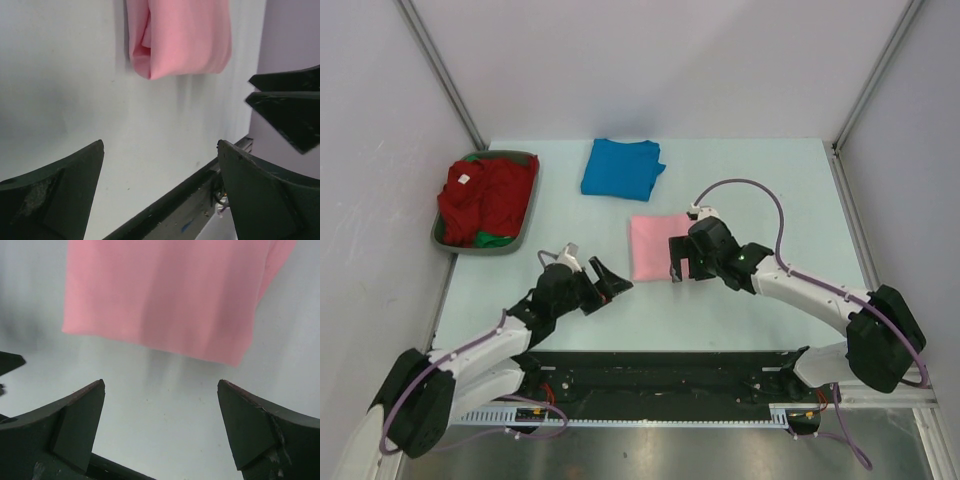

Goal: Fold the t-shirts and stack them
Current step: Neatly place the folded tshirt to the corner

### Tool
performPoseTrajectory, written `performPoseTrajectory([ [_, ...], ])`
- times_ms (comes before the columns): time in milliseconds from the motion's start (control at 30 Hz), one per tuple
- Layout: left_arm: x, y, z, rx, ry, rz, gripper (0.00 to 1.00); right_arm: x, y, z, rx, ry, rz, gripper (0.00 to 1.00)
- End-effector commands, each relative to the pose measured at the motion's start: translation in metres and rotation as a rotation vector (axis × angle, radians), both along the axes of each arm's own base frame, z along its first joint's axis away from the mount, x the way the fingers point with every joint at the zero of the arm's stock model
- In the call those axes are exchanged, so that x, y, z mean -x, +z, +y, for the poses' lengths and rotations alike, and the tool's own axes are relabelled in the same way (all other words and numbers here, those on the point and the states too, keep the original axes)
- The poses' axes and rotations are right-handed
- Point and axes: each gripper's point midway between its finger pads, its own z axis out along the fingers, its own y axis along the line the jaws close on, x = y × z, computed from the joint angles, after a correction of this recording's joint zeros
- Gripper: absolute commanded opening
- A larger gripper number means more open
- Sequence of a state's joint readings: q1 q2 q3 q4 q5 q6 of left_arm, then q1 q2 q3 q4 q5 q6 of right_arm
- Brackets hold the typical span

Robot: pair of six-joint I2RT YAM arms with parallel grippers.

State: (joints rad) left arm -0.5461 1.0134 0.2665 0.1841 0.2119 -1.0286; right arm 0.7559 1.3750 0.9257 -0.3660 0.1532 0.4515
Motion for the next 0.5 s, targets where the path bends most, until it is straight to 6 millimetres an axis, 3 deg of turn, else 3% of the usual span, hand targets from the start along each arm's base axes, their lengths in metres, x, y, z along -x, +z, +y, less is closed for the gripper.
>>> performPoseTrajectory([
  [0,0.000,0.027,0.001,0.162,0.112,-0.052,1.00,0.022,-0.022,-0.013,0.082,0.020,0.034,1.00],
  [133,0.010,0.026,0.003,0.234,0.174,-0.041,1.00,0.028,-0.034,-0.013,0.235,0.105,-0.029,1.00],
  [200,0.016,0.022,0.003,0.241,0.183,-0.015,1.00,0.019,-0.020,-0.015,0.324,0.112,-0.103,1.00],
  [333,0.017,0.021,0.007,0.230,0.207,-0.009,1.00,0.046,-0.010,0.005,0.521,0.308,-0.195,1.00],
  [467,0.013,0.028,0.006,0.186,0.190,-0.026,1.00,0.052,-0.011,0.005,0.802,0.412,-0.336,1.00],
])
